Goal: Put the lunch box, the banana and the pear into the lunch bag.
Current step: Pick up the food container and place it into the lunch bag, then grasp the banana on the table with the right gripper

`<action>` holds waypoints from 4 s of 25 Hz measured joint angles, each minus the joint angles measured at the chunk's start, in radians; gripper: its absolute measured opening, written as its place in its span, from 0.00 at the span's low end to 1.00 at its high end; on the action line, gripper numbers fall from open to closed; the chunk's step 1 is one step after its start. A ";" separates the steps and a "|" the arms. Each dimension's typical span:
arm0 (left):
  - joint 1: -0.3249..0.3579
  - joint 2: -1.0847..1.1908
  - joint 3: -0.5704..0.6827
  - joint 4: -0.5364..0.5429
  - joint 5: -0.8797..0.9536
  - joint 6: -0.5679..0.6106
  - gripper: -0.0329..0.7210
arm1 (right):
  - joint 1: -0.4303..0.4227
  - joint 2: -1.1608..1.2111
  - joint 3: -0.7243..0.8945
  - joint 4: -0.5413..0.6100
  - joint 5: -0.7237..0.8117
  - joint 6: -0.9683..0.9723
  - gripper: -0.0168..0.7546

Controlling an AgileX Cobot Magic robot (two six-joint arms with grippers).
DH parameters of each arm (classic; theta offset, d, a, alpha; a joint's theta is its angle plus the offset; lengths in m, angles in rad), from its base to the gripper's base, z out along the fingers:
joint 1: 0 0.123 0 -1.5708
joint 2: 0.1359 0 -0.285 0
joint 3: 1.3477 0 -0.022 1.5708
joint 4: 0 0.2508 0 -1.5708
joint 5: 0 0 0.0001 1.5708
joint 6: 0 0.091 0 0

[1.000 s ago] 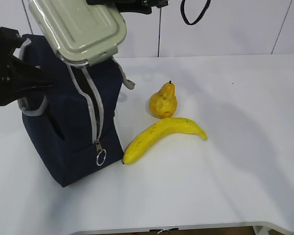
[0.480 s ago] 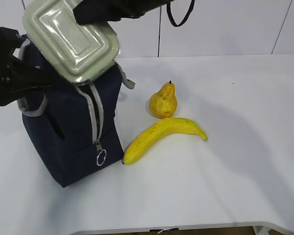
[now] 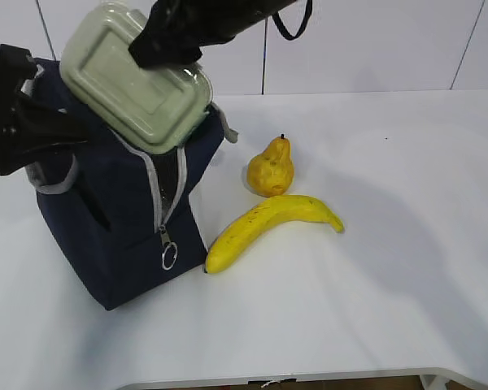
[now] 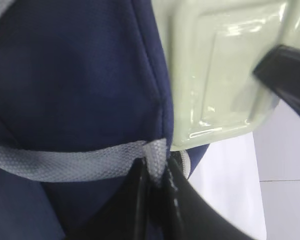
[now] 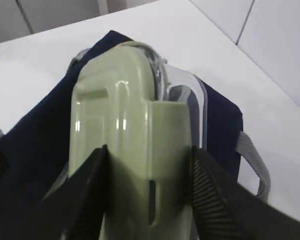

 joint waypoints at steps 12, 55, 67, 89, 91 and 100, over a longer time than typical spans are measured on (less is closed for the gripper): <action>0.000 0.000 0.000 -0.002 0.004 0.000 0.06 | 0.113 0.068 0.000 -0.203 0.031 -0.101 0.52; 0.000 0.000 0.000 0.011 0.007 0.000 0.06 | 0.119 0.161 -0.006 -0.197 0.124 -0.097 0.69; 0.000 0.000 0.000 0.107 0.005 0.002 0.06 | 0.119 0.016 -0.012 -0.377 0.173 0.077 0.69; 0.000 0.000 0.000 0.133 0.003 0.002 0.06 | 0.046 -0.038 -0.021 -0.786 0.512 0.213 0.69; 0.000 0.000 0.000 0.133 0.003 0.002 0.06 | -0.005 -0.039 -0.021 -0.714 0.512 0.194 0.69; 0.000 0.000 0.000 0.133 0.003 0.002 0.06 | -0.199 -0.065 0.060 -0.438 0.512 -0.012 0.69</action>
